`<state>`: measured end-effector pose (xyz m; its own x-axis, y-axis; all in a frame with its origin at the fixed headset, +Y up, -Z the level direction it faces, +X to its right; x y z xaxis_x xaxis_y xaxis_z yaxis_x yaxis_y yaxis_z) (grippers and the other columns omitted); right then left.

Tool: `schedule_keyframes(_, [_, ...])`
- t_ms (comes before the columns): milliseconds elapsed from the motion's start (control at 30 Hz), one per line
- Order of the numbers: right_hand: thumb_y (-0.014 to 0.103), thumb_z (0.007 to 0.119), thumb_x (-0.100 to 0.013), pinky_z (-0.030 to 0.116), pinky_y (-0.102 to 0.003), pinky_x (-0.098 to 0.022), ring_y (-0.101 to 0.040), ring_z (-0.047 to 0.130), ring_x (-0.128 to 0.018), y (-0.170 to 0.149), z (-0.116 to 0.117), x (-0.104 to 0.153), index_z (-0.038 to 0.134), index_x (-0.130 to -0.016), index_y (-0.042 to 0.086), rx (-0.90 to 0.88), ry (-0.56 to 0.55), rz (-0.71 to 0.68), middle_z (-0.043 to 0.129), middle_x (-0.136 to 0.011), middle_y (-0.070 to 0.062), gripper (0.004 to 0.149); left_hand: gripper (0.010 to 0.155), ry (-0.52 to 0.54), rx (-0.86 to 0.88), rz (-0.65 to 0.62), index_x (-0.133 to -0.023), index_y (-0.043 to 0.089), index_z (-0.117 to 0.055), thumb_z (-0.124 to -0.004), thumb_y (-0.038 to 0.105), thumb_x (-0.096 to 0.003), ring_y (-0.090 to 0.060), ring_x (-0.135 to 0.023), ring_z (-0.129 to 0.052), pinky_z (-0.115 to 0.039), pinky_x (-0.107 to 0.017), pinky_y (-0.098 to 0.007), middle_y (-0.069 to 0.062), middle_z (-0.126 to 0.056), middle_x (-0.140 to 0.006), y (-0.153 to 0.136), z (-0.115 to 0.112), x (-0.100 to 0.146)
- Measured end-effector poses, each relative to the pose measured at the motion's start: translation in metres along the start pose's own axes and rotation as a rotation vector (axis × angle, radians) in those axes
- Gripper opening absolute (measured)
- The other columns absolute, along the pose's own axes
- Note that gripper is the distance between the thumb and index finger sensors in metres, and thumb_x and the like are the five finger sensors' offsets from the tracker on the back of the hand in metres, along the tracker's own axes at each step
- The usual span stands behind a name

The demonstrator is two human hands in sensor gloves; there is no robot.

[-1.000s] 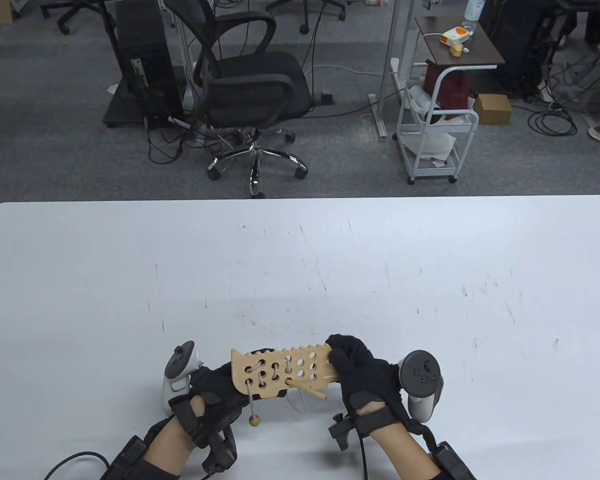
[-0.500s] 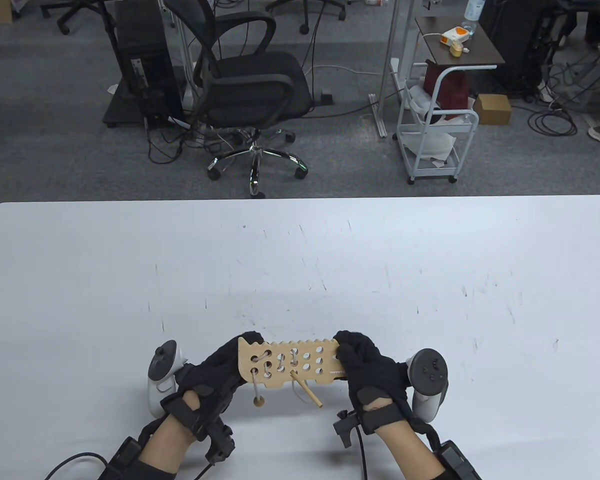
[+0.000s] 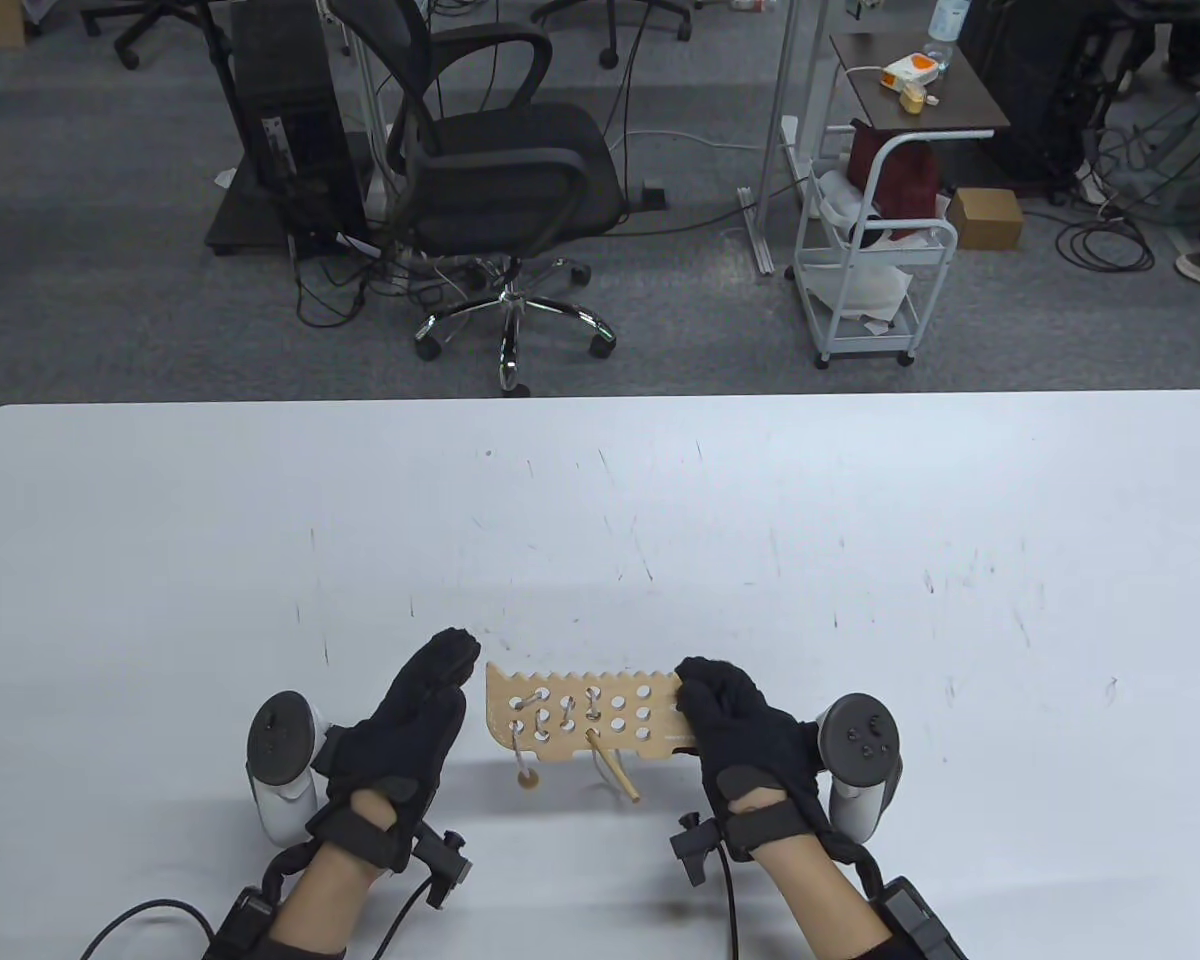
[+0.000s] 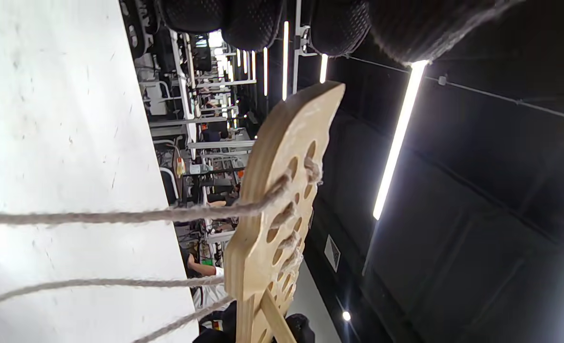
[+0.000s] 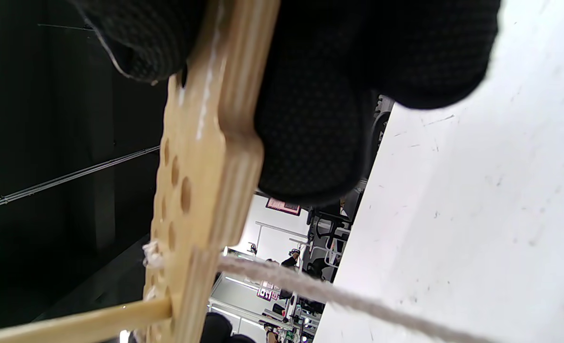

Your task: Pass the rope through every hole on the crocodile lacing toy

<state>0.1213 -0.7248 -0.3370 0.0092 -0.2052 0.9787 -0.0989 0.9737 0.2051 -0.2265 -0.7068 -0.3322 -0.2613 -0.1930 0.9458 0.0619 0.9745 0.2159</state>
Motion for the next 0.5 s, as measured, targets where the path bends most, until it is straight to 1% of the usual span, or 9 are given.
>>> schedule_keyframes(133, [0.038, 0.077, -0.045, 0.083, -0.044, -0.034, -0.025, 0.108, -0.038, -0.001, -0.002, 0.001, 0.074, -0.083, 0.008, 0.029, -0.023, 0.008, 0.101, -0.061, -0.006, 0.048, 0.065, 0.006, -0.135, -0.046, -0.107, 0.05, -0.055, -0.078, 0.056, -0.0461, -0.038, -0.108, -0.032, -0.034, -0.078, -0.059, -0.007, -0.032, -0.118, 0.01, -0.003, 0.002])
schedule_keyframes(267, [0.038, 0.077, -0.045, 0.084, -0.044, -0.034, -0.025, 0.108, -0.037, -0.002, -0.002, 0.001, 0.074, -0.082, 0.007, 0.047, -0.033, 0.015, 0.101, -0.06, -0.006, 0.048, 0.065, -0.026, -0.209, -0.066, -0.105, 0.052, -0.06, -0.083, 0.055, -0.0445, -0.039, -0.109, -0.028, -0.031, -0.078, -0.06, -0.006, -0.03, -0.119, 0.015, -0.012, 0.003])
schedule_keyframes(433, [0.037, 0.077, -0.045, 0.084, -0.044, -0.034, -0.025, 0.108, -0.037, -0.002, 0.003, 0.002, 0.074, -0.083, 0.007, 0.071, -0.02, 0.021, 0.101, -0.06, -0.006, 0.048, 0.065, -0.054, -0.412, -0.107, -0.104, 0.054, -0.061, -0.085, 0.055, -0.043, -0.039, -0.11, -0.023, -0.027, -0.078, -0.061, -0.005, -0.024, -0.12, 0.022, -0.025, 0.005])
schedule_keyframes(500, [0.037, 0.078, -0.045, 0.084, -0.044, -0.033, -0.025, 0.109, -0.037, -0.003, 0.005, 0.003, 0.074, -0.082, 0.007, 0.079, -0.012, 0.024, 0.101, -0.061, -0.006, 0.048, 0.066, -0.07, -0.456, -0.108, -0.104, 0.054, -0.061, -0.086, 0.055, -0.0428, -0.039, -0.11, -0.02, -0.025, -0.078, -0.062, -0.004, -0.022, -0.12, 0.022, -0.029, 0.005])
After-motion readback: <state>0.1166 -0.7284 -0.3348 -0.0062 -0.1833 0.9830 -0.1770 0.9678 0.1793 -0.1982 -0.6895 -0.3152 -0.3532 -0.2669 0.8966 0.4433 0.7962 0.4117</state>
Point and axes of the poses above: the tracker on the back of each hand, its own y axis roughly to the thumb side, its own x axis roughly from the fingertips to the wrist, z = x × y, the point moved 4 cm from there along -x, roughly from the wrist to the fingertips
